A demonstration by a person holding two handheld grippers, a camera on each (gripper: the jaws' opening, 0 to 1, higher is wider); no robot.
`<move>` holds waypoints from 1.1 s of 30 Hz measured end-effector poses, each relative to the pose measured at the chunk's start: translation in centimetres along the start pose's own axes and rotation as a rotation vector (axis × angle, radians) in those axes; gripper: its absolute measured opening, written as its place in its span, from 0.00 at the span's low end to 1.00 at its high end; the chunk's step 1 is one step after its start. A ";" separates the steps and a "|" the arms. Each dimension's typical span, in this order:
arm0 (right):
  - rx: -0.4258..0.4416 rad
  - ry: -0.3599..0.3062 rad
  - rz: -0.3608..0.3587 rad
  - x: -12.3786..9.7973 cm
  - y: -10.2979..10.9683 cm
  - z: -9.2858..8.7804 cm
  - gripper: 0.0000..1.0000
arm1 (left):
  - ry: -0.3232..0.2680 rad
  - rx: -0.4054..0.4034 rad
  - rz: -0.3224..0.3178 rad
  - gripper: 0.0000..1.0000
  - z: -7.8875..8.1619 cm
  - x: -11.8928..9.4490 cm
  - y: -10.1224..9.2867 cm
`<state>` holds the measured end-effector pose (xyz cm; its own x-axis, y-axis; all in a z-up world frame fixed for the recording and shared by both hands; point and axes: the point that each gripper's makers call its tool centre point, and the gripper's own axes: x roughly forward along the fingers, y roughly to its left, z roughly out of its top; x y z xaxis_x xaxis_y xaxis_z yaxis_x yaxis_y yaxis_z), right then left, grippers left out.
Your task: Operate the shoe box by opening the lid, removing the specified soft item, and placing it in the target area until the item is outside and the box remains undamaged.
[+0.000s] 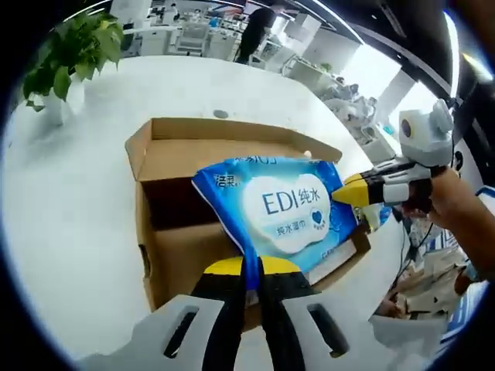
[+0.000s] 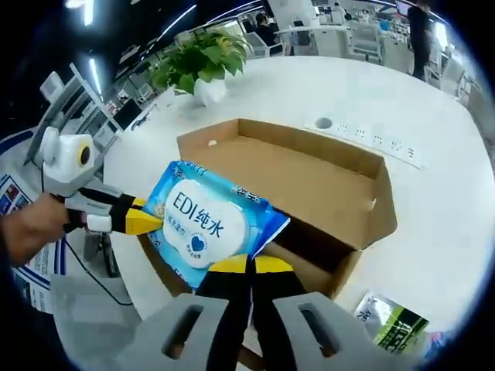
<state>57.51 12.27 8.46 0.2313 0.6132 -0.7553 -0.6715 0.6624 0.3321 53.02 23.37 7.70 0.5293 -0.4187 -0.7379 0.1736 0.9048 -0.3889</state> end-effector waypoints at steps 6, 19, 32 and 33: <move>-0.007 -0.010 -0.019 -1.4 0.3 0.3 0.00 | -0.013 0.009 -0.014 0.02 0.4 -0.8 -1.1; -0.002 -0.034 -0.064 -5.0 -0.8 0.2 0.00 | -0.022 0.038 -0.057 0.02 1.4 -1.0 -4.6; 0.036 -0.045 -0.116 -8.7 -4.4 -1.7 0.00 | 0.005 0.086 -0.109 0.02 1.8 1.1 -9.4; 0.039 -0.045 -0.120 -8.9 -4.7 -1.8 0.00 | 0.005 0.088 -0.116 0.02 1.8 1.3 -10.0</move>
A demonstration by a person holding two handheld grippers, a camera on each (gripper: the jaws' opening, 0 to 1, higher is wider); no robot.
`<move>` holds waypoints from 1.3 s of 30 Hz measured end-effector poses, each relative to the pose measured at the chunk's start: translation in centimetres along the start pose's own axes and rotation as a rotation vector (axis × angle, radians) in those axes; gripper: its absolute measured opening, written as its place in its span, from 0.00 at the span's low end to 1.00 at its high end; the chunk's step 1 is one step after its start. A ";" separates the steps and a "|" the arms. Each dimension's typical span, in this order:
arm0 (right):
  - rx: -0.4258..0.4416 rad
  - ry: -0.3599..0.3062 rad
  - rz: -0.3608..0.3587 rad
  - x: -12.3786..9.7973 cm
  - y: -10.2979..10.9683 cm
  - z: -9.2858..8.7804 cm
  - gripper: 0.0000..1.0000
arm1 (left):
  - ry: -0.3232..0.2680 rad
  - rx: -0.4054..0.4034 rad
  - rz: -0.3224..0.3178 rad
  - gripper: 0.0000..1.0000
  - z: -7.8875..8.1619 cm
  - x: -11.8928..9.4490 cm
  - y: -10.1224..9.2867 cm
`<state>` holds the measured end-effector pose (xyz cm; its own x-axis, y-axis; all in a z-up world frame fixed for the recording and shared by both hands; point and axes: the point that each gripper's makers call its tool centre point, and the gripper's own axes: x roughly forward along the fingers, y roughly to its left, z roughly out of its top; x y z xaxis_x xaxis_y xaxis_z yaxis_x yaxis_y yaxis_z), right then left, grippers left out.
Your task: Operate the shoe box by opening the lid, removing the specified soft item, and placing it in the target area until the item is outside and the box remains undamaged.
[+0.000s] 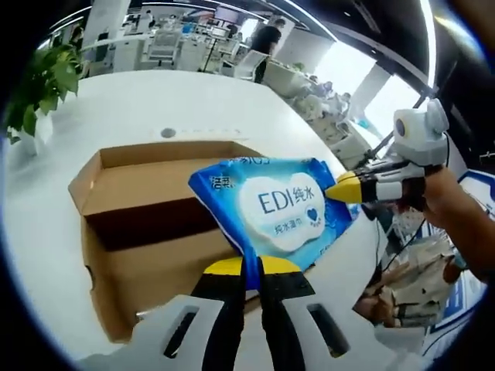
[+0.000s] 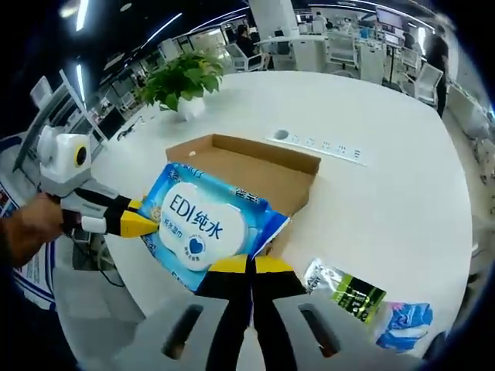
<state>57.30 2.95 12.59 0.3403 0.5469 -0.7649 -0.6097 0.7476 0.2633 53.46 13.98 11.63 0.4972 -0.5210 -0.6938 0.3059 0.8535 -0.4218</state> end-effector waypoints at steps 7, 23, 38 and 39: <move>0.025 -0.004 -0.026 -1.4 -2.3 -1.2 0.00 | 0.017 0.023 -0.021 0.02 0.1 1.5 -2.2; 0.083 -0.006 -0.088 -4.4 -8.1 -4.2 0.00 | 0.075 0.084 -0.075 0.03 -0.3 6.0 -7.7; 0.136 0.006 -0.118 -5.3 -12.8 -7.3 0.00 | 0.129 0.103 -0.107 0.03 -1.3 10.5 -11.0; 0.138 0.009 -0.120 -5.3 -13.0 -7.6 0.00 | 0.131 0.101 -0.108 0.03 -1.4 10.7 -11.1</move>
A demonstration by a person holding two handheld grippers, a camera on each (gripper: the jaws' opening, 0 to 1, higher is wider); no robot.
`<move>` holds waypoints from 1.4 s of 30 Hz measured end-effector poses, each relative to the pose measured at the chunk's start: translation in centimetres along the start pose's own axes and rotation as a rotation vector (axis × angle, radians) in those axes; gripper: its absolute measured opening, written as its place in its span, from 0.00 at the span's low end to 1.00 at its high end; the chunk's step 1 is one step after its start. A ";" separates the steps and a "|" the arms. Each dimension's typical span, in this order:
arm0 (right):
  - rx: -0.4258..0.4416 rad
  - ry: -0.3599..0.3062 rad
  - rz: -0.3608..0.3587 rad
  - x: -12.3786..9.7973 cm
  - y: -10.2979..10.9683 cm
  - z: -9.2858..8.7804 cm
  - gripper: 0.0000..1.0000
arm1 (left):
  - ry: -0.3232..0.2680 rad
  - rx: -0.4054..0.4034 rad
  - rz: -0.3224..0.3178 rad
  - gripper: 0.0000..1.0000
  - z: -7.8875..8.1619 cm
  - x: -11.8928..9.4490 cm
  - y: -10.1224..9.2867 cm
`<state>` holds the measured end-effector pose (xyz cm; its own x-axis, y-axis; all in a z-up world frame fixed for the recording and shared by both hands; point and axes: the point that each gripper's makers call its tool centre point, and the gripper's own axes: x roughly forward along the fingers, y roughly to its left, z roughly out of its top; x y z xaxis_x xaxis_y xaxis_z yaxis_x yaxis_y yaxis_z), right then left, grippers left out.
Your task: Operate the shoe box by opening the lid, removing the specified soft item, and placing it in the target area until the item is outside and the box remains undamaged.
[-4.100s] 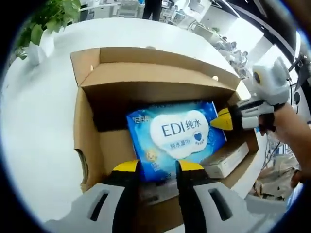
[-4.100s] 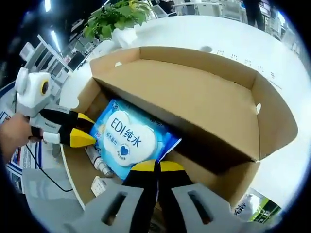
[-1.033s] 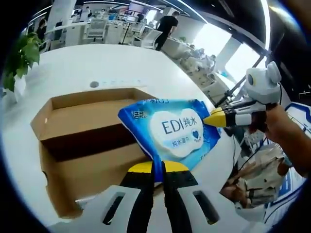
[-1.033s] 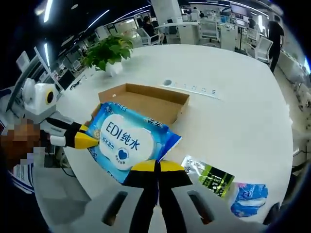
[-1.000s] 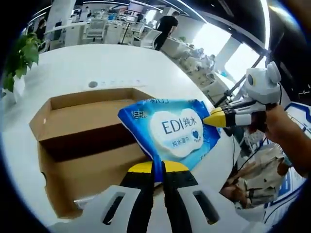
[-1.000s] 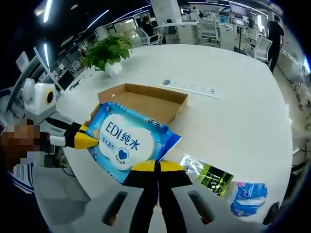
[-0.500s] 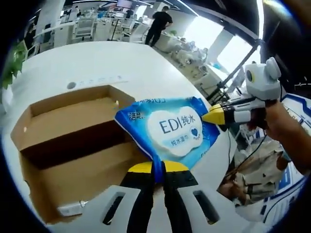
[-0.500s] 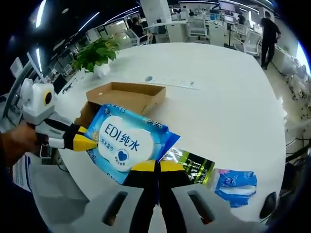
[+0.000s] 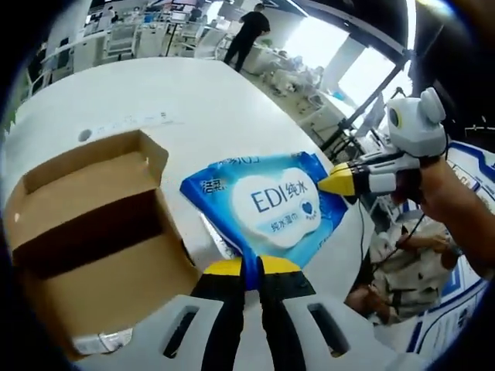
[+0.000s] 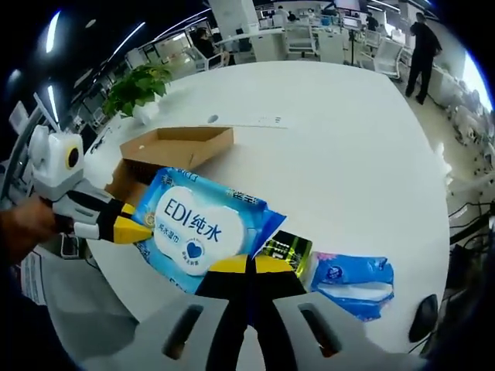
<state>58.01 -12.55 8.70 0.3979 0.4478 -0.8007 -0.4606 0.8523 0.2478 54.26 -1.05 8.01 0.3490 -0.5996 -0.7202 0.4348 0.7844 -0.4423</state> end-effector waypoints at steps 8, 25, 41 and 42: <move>0.018 0.014 0.000 0.7 -1.1 -1.2 0.00 | 0.030 0.000 -0.003 0.03 -0.7 1.8 -0.1; 0.039 0.062 0.002 3.8 -2.6 -4.0 0.00 | 0.085 -0.015 0.010 0.03 -2.9 5.0 1.1; 0.037 0.082 0.003 5.0 -3.3 -5.7 0.00 | 0.224 0.078 0.093 0.04 -4.3 7.0 1.1; 0.037 0.083 0.003 5.1 -3.3 -5.8 0.00 | 0.232 0.087 0.101 0.04 -4.4 7.1 1.2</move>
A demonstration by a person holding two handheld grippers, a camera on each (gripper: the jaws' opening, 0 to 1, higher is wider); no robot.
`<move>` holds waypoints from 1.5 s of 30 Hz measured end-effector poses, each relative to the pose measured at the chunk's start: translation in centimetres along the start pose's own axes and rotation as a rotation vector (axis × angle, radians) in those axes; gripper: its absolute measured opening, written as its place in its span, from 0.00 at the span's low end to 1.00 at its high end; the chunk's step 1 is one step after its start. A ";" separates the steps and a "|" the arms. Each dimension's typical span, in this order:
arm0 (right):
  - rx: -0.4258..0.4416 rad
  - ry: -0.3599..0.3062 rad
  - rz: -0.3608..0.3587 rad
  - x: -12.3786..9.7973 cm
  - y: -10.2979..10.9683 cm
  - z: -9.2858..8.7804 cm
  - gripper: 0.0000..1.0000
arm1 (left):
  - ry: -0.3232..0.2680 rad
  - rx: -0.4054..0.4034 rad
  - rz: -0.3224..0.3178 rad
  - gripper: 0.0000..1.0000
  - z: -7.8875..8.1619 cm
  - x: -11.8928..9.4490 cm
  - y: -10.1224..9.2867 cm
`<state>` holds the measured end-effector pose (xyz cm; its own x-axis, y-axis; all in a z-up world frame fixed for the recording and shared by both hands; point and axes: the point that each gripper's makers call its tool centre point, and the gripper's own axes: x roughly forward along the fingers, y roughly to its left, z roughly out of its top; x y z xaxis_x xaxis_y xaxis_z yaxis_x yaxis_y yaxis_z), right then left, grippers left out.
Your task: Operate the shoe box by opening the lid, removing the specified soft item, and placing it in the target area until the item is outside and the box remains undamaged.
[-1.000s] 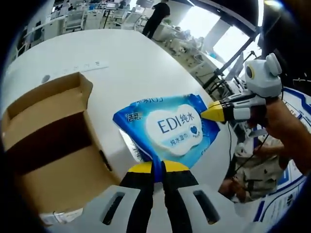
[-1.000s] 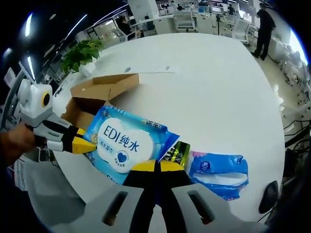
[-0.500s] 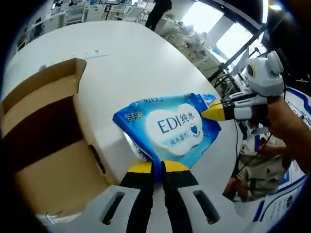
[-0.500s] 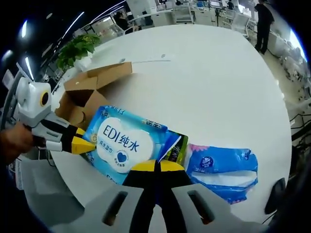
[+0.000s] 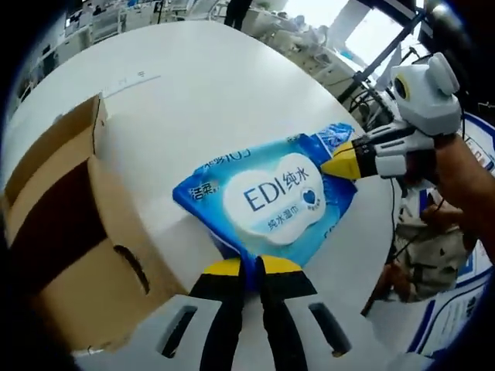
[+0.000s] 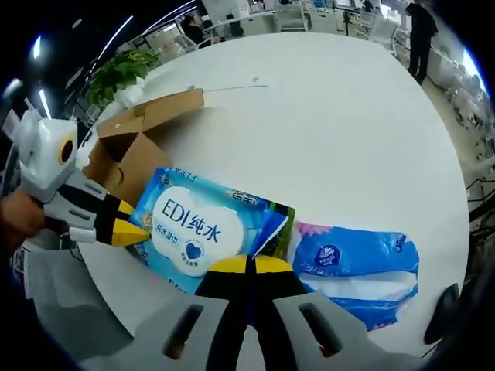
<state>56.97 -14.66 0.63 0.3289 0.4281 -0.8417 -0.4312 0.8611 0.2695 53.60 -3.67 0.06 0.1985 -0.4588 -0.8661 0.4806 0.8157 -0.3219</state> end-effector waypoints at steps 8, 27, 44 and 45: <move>0.003 0.001 -0.008 0.9 -0.5 -0.7 0.00 | 0.034 0.039 0.052 0.06 -0.4 1.2 0.2; -0.003 -0.022 -0.007 0.6 -1.1 -0.1 0.04 | 0.028 0.067 0.058 0.21 -0.3 0.5 0.3; -0.011 -0.111 -0.007 -3.0 1.3 3.2 0.13 | -0.083 0.038 -0.006 0.26 0.7 -5.8 0.4; -0.027 -0.118 0.004 -3.3 2.2 3.6 0.13 | -0.100 0.034 -0.020 0.26 0.7 -6.7 0.4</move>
<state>57.96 -13.20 5.69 0.4235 0.4623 -0.7791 -0.4545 0.8523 0.2587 53.08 -0.46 6.02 0.2716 -0.5092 -0.8167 0.5136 0.7943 -0.3244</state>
